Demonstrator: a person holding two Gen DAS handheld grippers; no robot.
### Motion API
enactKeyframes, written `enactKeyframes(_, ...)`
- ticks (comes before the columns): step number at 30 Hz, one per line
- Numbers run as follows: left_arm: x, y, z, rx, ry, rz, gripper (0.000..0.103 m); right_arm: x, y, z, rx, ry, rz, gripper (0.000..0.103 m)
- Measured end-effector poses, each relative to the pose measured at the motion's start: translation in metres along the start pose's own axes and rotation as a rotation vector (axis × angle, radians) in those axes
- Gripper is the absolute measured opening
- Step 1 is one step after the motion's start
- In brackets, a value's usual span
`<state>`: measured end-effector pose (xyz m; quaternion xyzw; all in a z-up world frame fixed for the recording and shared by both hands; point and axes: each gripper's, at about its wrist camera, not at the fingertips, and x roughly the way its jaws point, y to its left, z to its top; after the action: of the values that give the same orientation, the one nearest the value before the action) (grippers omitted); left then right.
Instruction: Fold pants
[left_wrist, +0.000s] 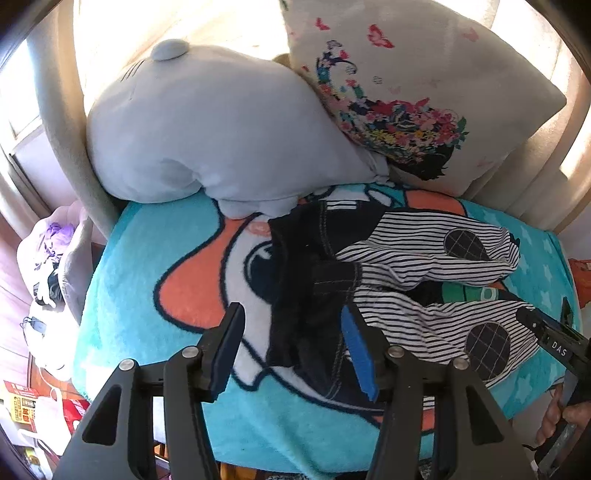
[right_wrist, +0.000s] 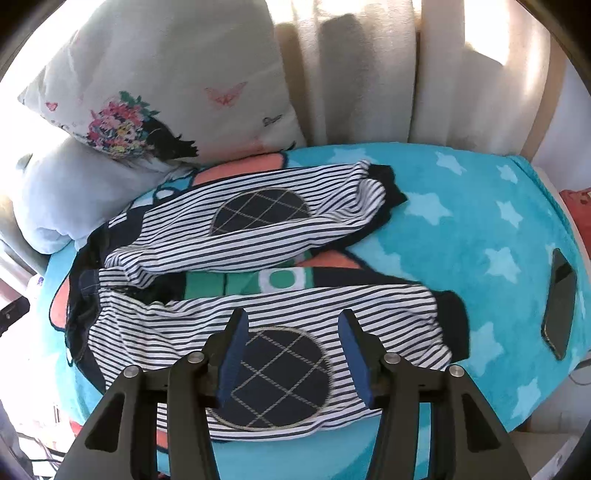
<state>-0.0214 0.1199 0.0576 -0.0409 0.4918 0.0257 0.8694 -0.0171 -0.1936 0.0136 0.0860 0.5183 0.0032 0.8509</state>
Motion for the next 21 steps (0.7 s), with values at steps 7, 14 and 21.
enactKeyframes(7,0.004,0.022,0.000,-0.011,0.015,-0.018,0.057,0.003,0.027,-0.005,-0.028,0.009,-0.011,0.056)
enactKeyframes(14,0.018,0.040,-0.001,-0.033,0.046,-0.050,0.058,0.006,0.036,-0.008,-0.027,0.021,-0.050,0.057)
enactKeyframes(21,0.036,0.041,-0.001,-0.029,0.085,-0.059,0.058,0.007,0.026,-0.009,0.021,0.036,-0.077,0.057)
